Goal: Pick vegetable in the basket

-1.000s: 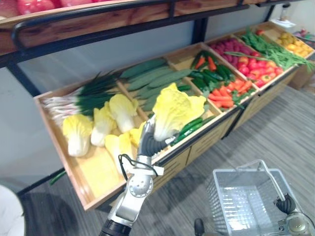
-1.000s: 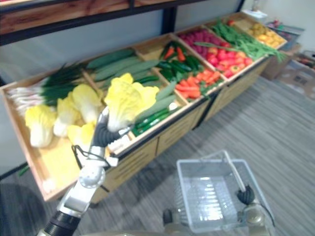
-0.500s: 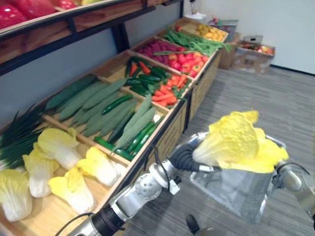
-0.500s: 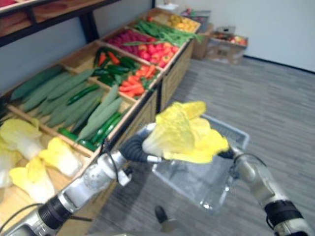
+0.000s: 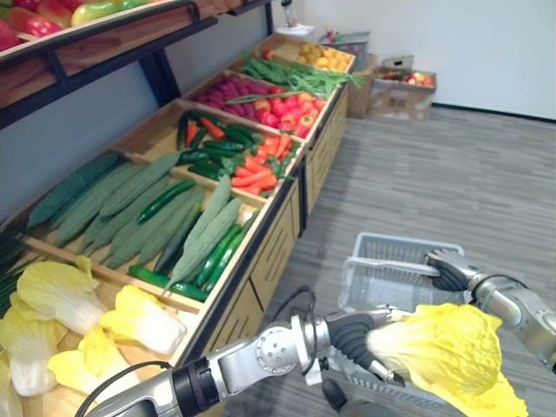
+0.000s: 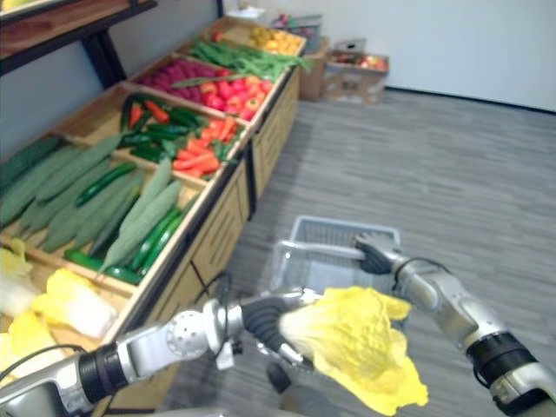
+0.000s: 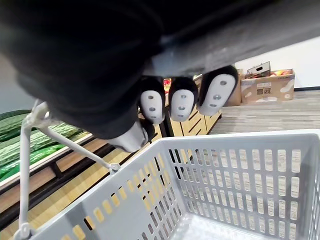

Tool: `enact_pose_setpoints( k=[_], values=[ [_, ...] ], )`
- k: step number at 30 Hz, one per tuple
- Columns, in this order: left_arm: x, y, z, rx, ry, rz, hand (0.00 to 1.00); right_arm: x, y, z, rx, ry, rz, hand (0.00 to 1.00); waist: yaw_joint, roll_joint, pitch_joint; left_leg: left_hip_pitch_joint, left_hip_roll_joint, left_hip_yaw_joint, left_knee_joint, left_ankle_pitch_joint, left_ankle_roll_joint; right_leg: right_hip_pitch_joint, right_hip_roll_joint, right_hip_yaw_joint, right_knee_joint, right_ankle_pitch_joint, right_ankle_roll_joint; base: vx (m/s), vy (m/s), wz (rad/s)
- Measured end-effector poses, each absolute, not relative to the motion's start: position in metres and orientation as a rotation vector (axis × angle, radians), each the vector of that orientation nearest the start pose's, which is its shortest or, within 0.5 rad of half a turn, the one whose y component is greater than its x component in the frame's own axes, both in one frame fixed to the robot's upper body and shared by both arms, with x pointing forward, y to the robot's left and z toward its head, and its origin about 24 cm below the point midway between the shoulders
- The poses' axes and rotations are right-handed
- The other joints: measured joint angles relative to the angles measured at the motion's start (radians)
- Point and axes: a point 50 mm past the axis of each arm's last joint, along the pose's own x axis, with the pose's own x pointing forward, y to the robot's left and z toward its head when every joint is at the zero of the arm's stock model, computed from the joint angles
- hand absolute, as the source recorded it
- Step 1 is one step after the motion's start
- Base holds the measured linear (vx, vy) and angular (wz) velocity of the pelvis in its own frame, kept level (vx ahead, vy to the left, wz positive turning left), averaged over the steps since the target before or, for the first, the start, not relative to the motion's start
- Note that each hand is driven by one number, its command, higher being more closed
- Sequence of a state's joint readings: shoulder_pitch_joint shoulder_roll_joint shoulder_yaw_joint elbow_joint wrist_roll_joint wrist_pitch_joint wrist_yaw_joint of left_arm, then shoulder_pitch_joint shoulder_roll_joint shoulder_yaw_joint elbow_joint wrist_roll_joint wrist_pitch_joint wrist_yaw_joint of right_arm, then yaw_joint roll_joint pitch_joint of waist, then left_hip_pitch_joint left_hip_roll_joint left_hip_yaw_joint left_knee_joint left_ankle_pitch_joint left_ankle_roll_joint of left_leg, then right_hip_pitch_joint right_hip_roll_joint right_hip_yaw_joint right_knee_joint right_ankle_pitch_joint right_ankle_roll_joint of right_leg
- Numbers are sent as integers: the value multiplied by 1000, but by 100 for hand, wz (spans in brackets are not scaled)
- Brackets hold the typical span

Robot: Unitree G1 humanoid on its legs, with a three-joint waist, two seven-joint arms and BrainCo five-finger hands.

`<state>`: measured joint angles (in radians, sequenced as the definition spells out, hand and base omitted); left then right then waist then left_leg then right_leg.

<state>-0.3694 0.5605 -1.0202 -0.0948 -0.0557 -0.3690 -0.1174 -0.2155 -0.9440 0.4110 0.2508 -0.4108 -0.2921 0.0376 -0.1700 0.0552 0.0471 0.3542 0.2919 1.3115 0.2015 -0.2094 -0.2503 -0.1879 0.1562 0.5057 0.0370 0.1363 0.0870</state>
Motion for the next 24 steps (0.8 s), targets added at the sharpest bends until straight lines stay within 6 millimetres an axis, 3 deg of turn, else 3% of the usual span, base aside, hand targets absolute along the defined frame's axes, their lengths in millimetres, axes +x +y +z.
enact_pose_setpoints(
  k=[4,11,17,24],
  values=[
    [200,36,52,540,-365,-1219,100,279,-245,82,-1334,-91,482,100,-22,16,0,3,0,8,4,0,0,-3,2,1,2,-1,1,-44,-50,-8],
    [210,43,25,727,-305,-1224,100,284,-238,92,-1275,-134,482,100,-24,23,2,3,1,25,11,0,0,-17,5,-7,4,-1,0,-55,-56,-7],
    [220,38,7,856,-281,-1215,100,284,-223,94,-1216,-168,517,100,-36,23,2,2,1,25,8,0,0,-17,5,-9,4,0,0,-45,-36,1],
    [248,34,-9,1003,-244,-1091,100,281,-202,101,-1127,-241,558,100,-49,18,5,-2,-8,25,-10,-1,0,-17,-1,-9,-4,-3,-5,-49,-33,2]
  ],
)
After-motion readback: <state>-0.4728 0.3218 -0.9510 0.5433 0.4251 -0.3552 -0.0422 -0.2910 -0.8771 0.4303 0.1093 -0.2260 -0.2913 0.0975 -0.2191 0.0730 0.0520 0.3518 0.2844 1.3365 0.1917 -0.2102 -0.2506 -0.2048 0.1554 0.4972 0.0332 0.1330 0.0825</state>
